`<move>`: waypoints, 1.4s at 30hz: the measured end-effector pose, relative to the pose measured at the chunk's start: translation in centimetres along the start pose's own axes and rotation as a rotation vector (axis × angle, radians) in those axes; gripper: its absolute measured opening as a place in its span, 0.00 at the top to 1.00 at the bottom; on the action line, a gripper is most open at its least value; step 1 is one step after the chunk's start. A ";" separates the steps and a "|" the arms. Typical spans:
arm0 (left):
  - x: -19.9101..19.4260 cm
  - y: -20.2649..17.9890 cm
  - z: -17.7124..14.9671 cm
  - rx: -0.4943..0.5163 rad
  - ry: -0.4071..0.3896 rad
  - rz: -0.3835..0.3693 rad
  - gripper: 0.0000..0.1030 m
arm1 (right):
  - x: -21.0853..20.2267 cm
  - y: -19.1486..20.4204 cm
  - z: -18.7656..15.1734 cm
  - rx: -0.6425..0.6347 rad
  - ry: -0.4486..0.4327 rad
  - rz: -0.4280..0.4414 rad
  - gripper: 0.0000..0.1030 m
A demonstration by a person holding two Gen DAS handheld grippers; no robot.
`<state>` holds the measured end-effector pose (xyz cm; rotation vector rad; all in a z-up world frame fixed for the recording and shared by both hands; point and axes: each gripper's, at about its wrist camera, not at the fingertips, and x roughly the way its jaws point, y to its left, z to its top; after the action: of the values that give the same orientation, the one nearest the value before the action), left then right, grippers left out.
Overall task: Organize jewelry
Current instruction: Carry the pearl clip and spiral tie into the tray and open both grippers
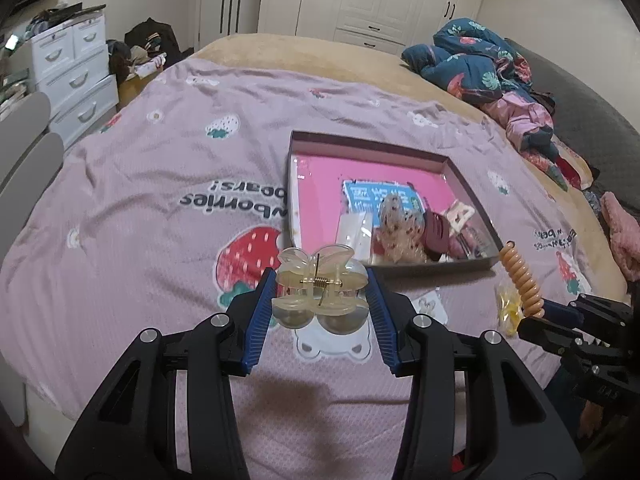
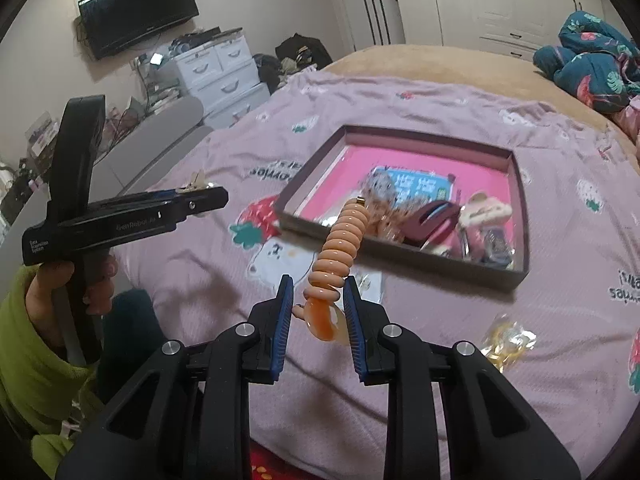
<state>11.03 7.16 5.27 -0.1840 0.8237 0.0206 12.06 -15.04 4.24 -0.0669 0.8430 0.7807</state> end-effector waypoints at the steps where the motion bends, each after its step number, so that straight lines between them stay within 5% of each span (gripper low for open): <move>1: 0.0 -0.1 0.3 0.000 -0.004 -0.002 0.64 | -0.1 -0.1 0.1 0.000 -0.005 -0.002 0.76; 25: 4.7 -3.3 5.6 0.034 -0.019 -0.029 0.64 | -1.3 -5.9 5.7 0.054 -0.134 -0.114 0.76; 42: 12.2 -2.6 4.5 0.041 0.113 0.001 0.64 | 6.7 -9.9 6.6 0.076 -0.017 -0.174 0.76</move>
<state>22.87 4.73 -0.22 -0.1469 0.9365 -0.0059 25.48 -15.97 1.73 -0.0650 0.8376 0.5844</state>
